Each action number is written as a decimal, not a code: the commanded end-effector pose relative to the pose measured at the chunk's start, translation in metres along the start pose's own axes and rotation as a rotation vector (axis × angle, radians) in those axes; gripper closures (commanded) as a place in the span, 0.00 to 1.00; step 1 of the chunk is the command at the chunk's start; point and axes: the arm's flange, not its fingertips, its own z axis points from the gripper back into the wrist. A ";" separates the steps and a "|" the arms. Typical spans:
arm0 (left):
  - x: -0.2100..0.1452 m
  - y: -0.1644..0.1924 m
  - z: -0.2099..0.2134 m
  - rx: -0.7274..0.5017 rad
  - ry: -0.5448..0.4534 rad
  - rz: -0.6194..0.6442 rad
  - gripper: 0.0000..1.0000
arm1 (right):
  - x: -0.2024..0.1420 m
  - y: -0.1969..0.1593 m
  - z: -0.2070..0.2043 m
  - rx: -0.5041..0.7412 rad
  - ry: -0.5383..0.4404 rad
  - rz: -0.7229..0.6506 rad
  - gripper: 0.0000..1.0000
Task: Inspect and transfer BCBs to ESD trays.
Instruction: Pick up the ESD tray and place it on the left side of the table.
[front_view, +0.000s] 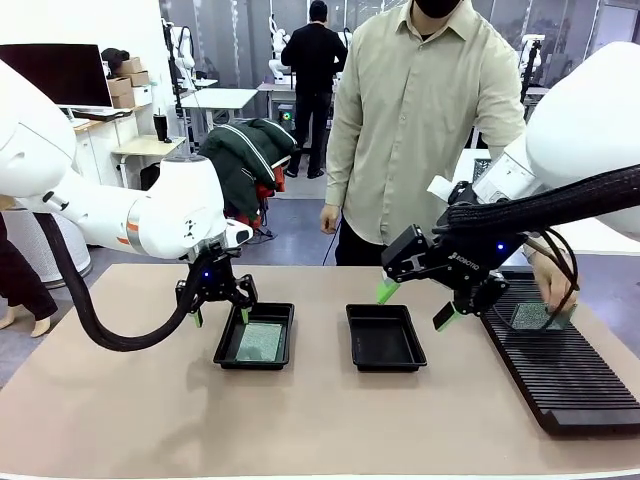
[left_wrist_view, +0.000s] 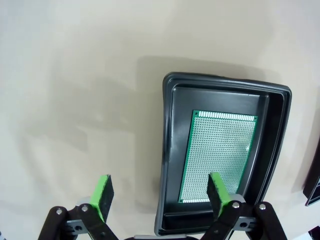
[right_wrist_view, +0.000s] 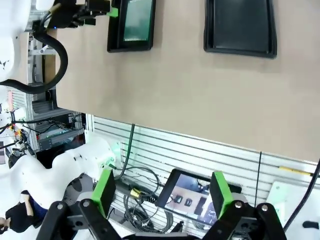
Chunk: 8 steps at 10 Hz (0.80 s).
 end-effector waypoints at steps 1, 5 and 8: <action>-0.001 0.005 -0.005 -0.033 0.001 -0.012 0.00 | 0.008 -0.002 -0.004 0.004 -0.009 0.013 0.00; 0.002 0.004 -0.010 -0.008 -0.005 -0.027 0.04 | 0.008 -0.002 -0.004 0.004 -0.009 0.013 0.00; 0.001 0.002 -0.013 -0.004 0.001 -0.023 0.15 | 0.008 -0.002 -0.004 0.004 -0.009 0.013 0.00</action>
